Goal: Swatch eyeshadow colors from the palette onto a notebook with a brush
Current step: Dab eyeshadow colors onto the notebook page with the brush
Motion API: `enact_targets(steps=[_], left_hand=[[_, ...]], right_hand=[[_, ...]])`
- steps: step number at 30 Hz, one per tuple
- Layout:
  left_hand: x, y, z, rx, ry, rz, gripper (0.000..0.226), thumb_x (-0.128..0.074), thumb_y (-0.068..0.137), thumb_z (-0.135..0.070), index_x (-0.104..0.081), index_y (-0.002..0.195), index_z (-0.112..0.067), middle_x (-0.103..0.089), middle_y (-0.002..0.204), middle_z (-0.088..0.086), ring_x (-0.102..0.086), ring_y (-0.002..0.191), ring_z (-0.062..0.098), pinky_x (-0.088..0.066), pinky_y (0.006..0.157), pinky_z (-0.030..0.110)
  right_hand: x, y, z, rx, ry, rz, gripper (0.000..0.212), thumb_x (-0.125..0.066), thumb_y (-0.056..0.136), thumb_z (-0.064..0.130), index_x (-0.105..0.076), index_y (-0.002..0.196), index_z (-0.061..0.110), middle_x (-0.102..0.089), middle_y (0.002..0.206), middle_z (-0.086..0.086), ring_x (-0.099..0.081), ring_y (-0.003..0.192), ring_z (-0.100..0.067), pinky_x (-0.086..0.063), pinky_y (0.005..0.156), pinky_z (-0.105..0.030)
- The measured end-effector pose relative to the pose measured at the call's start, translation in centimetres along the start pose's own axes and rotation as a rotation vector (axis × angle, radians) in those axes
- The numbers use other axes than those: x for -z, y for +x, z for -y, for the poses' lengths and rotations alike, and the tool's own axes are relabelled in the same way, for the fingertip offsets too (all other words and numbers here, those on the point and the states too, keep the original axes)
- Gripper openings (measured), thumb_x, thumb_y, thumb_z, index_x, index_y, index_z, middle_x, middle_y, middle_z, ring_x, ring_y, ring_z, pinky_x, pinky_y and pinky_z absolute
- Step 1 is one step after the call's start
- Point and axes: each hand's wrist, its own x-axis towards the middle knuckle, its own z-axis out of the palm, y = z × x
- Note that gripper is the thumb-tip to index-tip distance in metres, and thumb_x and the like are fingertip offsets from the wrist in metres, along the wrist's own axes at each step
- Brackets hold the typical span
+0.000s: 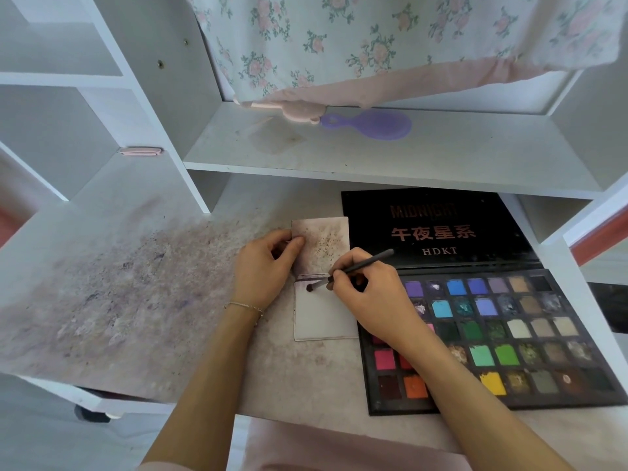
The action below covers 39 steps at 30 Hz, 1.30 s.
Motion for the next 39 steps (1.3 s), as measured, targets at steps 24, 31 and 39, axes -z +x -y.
enact_targets(steps=[24,31,39], left_hand=[[0.2,0.1,0.0,0.03,0.005,-0.003,0.014,-0.059,0.087,-0.025,-0.07,0.09,-0.017,-0.07,0.081,0.003,-0.063,0.076,0.019,-0.052,0.074,0.036],[0.2,0.1,0.0,0.012,-0.014,-0.006,0.013,-0.059,0.087,-0.021,-0.07,0.091,-0.014,-0.07,0.083,0.004,-0.064,0.079,0.022,-0.052,0.077,0.036],[-0.1,0.2,0.2,0.005,0.01,-0.011,0.014,-0.059,0.087,-0.02,-0.07,0.092,-0.013,-0.068,0.085,0.002,-0.063,0.081,0.021,-0.049,0.076,0.033]], right_hand=[[4.1,-1.3,-0.4,0.025,0.275,-0.275,0.028,-0.05,0.087,0.0,-0.061,0.08,0.025,-0.064,0.067,0.013,-0.053,0.061,-0.014,-0.046,0.057,-0.019],[8.0,-3.8,-2.8,-0.023,0.121,-0.442,0.029,-0.047,0.089,0.003,-0.054,0.077,0.027,-0.06,0.071,0.006,-0.057,0.062,-0.001,-0.045,0.055,-0.007],[9.3,-5.0,-4.3,-0.042,-0.057,-0.425,0.027,-0.048,0.087,0.007,-0.051,0.077,0.032,-0.061,0.076,0.006,-0.061,0.076,-0.001,-0.049,0.054,-0.012]])
